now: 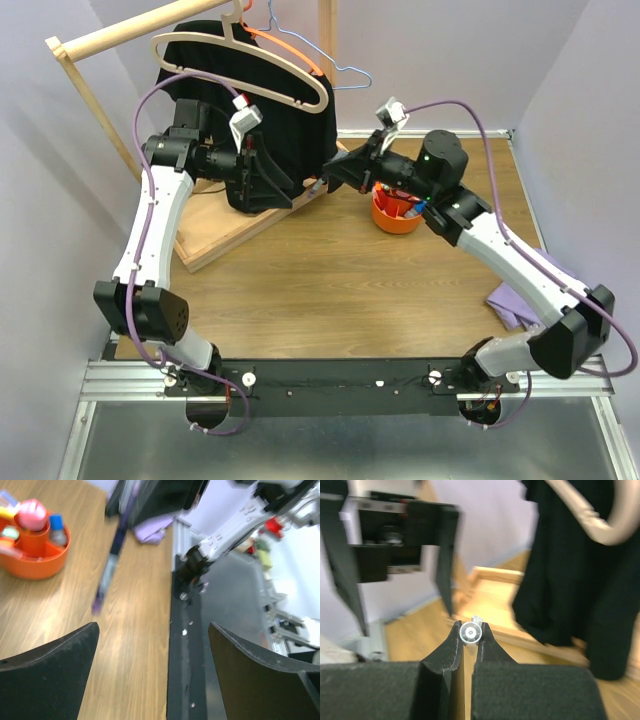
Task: Sort the stationery into containers
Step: Place the pen in the storage box, then reset both arms
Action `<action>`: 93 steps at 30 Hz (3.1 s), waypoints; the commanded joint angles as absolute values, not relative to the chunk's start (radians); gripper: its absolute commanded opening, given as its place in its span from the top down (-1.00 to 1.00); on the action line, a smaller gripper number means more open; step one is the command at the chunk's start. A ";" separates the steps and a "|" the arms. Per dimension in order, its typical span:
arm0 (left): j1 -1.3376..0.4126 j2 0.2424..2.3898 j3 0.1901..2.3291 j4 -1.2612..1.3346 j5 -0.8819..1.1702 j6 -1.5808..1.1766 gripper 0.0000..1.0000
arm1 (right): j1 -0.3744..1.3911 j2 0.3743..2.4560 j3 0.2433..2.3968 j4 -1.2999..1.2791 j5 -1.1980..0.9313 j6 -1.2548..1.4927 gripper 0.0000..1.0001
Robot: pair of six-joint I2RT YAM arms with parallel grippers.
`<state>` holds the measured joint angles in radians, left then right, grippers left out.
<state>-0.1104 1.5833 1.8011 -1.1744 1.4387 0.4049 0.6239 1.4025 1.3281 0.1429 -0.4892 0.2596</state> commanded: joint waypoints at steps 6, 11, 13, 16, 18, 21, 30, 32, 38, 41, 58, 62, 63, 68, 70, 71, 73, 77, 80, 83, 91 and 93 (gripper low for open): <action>-0.107 1.182 1.264 -0.438 0.958 0.025 -0.98 | 0.525 1.345 1.230 -0.253 -0.290 -0.167 0.99; -0.113 1.134 1.158 -0.385 0.816 -0.070 -0.98 | 0.480 1.371 1.186 -0.271 -0.221 -0.236 0.99; -0.112 1.118 1.134 -0.387 0.811 -0.068 -0.98 | 0.471 1.379 1.170 -0.264 -0.195 -0.261 0.99; -0.112 1.115 1.121 -0.400 0.827 -0.066 -0.98 | 0.462 1.399 1.167 -0.264 -0.164 -0.290 0.99; -0.112 1.114 1.115 -0.384 0.833 -0.081 -0.97 | 0.460 1.414 1.169 -0.268 -0.152 -0.305 0.99; -0.112 1.115 1.101 -0.356 0.839 -0.095 -0.97 | 0.459 1.436 1.173 -0.264 -0.129 -0.330 0.99; -0.112 1.131 1.111 -0.319 0.853 -0.121 -0.97 | 0.440 1.479 1.203 -0.242 -0.092 -0.359 0.99; -0.112 1.135 1.112 -0.308 0.856 -0.129 -0.97 | 0.434 1.503 1.215 -0.242 -0.092 -0.362 0.99; -0.112 1.138 1.106 -0.305 0.859 -0.126 -0.98 | 0.430 1.563 1.244 -0.232 -0.106 -0.370 0.99; -0.112 1.140 1.104 -0.308 0.861 -0.124 -0.98 | 0.430 1.583 1.258 -0.230 -0.113 -0.364 0.99; -0.112 1.186 1.147 -0.296 0.867 -0.115 -0.98 | 0.430 1.629 1.203 -0.195 -0.040 -0.397 0.42; -0.112 1.184 1.150 -0.304 0.865 -0.109 -0.98 | 0.430 1.623 1.203 -0.206 -0.040 -0.382 0.02; -0.112 1.184 1.149 -0.302 0.865 -0.109 -0.98 | 0.430 1.618 1.204 -0.213 -0.043 -0.377 -0.06; -0.112 1.177 1.160 -0.327 0.853 -0.077 -0.97 | 0.430 1.576 1.233 -0.255 -0.090 -0.327 -0.22; -0.112 1.177 1.169 -0.359 0.839 -0.055 -0.98 | 0.430 1.554 1.264 -0.284 -0.097 -0.293 -0.31; -0.112 1.175 1.181 -0.386 0.818 -0.010 -0.98 | 0.430 1.521 1.272 -0.294 -0.072 -0.246 -0.35; -0.112 1.169 1.186 -0.414 0.773 0.041 -0.98 | 0.430 1.482 1.273 -0.295 -0.028 -0.186 -0.64; -0.112 1.160 1.163 -0.416 0.635 0.054 -0.97 | 0.382 1.388 1.252 -0.316 0.054 -0.004 -0.85; -0.106 1.154 1.143 -0.382 0.523 0.005 -0.97 | 0.322 1.319 1.220 -0.322 0.055 0.098 -1.00; -0.103 1.161 1.138 -0.377 0.445 -0.043 -0.97 | 0.229 1.299 1.198 -0.370 0.009 0.150 -1.00; -0.080 1.180 1.066 -0.333 0.345 -0.098 -0.98 | 0.094 1.197 1.042 -0.377 0.221 0.253 -1.00; -0.080 1.183 1.026 -0.327 0.296 -0.075 -0.97 | 0.092 1.152 1.022 -0.380 0.261 0.255 -1.00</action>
